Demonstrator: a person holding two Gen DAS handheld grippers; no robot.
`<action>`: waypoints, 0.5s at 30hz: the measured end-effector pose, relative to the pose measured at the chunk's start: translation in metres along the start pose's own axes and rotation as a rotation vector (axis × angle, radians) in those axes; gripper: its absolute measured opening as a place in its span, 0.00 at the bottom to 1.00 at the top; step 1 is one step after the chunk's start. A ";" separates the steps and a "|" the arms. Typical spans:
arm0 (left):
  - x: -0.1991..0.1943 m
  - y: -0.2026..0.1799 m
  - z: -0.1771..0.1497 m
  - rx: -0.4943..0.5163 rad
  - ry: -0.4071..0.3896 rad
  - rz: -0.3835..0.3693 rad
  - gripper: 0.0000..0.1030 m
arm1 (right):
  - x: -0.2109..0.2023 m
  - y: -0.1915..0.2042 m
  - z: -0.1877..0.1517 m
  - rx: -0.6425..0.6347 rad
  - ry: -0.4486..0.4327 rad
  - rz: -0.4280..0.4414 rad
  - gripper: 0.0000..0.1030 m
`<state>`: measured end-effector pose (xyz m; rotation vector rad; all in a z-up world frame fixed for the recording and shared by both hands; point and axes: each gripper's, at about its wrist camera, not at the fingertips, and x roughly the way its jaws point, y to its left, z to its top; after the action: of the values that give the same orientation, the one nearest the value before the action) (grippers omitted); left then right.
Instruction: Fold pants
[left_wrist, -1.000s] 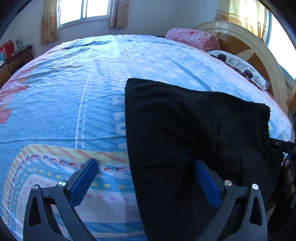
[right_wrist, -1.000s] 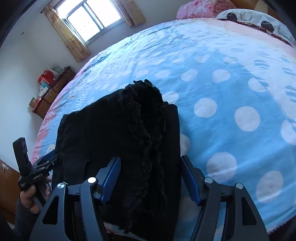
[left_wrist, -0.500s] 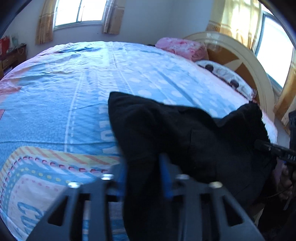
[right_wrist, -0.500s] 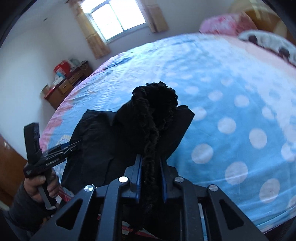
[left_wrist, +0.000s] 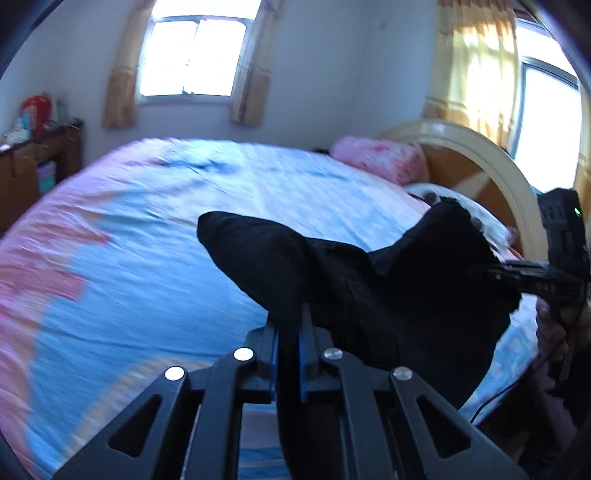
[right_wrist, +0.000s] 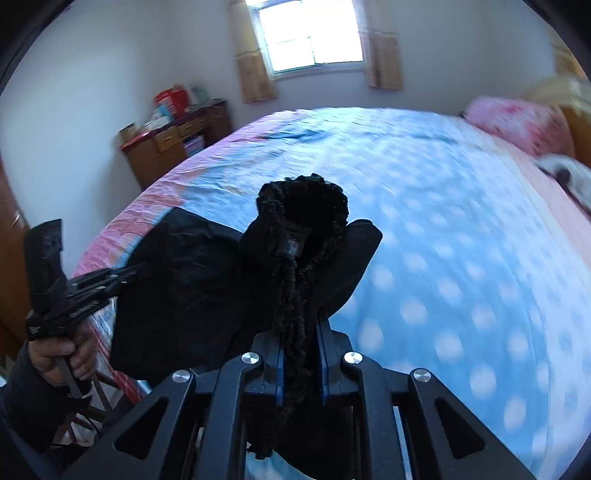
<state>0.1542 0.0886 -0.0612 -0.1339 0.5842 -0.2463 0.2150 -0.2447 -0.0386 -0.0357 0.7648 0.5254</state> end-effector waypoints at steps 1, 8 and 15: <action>-0.005 0.011 0.004 -0.002 -0.014 0.033 0.08 | 0.011 0.006 0.016 -0.020 0.000 0.022 0.13; -0.014 0.088 0.003 -0.078 -0.030 0.241 0.08 | 0.108 0.051 0.100 -0.103 0.028 0.169 0.13; 0.030 0.121 -0.044 -0.176 0.125 0.329 0.27 | 0.225 0.050 0.090 -0.043 0.262 0.191 0.19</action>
<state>0.1771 0.1942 -0.1365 -0.1906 0.7421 0.1173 0.3858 -0.0827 -0.1158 -0.0726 1.0192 0.7278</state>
